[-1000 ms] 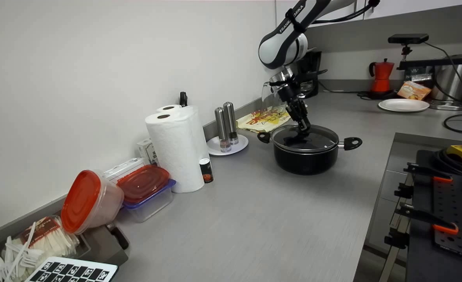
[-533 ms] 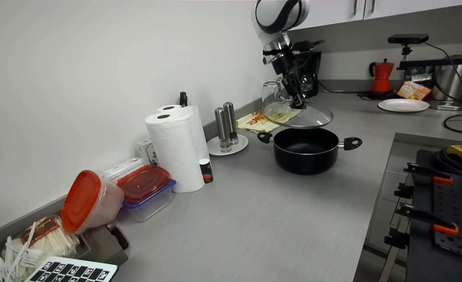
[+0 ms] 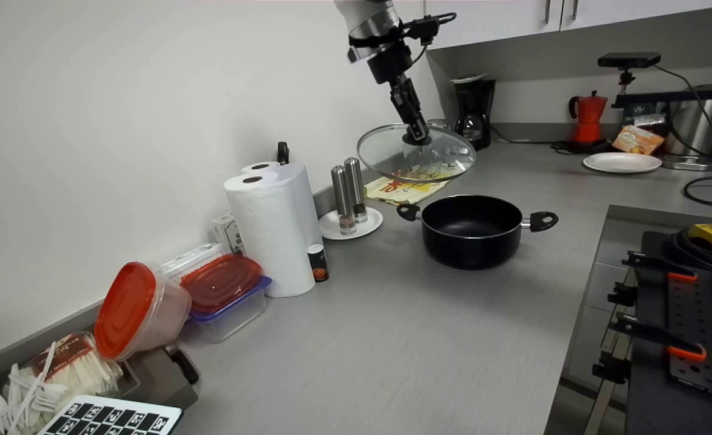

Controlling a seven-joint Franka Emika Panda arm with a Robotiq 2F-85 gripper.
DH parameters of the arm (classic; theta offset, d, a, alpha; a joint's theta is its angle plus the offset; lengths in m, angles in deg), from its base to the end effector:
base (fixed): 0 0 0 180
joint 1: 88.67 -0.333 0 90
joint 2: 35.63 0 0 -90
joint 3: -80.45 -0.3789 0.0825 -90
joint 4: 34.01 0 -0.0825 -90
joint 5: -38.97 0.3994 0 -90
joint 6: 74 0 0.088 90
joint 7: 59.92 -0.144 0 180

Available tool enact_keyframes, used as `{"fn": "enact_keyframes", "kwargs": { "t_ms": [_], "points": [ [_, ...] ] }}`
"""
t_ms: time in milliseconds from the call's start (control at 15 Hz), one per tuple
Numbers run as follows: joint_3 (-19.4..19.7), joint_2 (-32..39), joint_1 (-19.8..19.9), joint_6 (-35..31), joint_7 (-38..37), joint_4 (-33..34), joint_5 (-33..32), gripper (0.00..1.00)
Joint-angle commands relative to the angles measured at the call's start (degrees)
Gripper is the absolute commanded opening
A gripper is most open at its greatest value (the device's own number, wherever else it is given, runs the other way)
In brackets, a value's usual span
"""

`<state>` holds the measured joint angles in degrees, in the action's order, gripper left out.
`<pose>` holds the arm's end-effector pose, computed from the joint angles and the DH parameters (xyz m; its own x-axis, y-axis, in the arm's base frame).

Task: Remove the glass lid from the black pot

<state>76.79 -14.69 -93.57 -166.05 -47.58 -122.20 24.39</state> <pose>0.6586 0.0579 0.4448 0.8741 0.3535 -0.3332 0.4187 -0.8960 0.1480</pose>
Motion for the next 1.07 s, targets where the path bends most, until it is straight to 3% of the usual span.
{"fn": "enact_keyframes", "kwargs": {
  "t_ms": [0,600,1000],
  "points": [
    [-2.1,5.5,-4.5,2.6,0.0,8.9,-3.5,0.25],
    [-2.9,24.9,-8.5,2.5,5.1,21.7,-3.4,0.25],
    [-4.3,32.8,-9.8,3.9,8.1,30.3,-1.3,0.25]
  ]
}}
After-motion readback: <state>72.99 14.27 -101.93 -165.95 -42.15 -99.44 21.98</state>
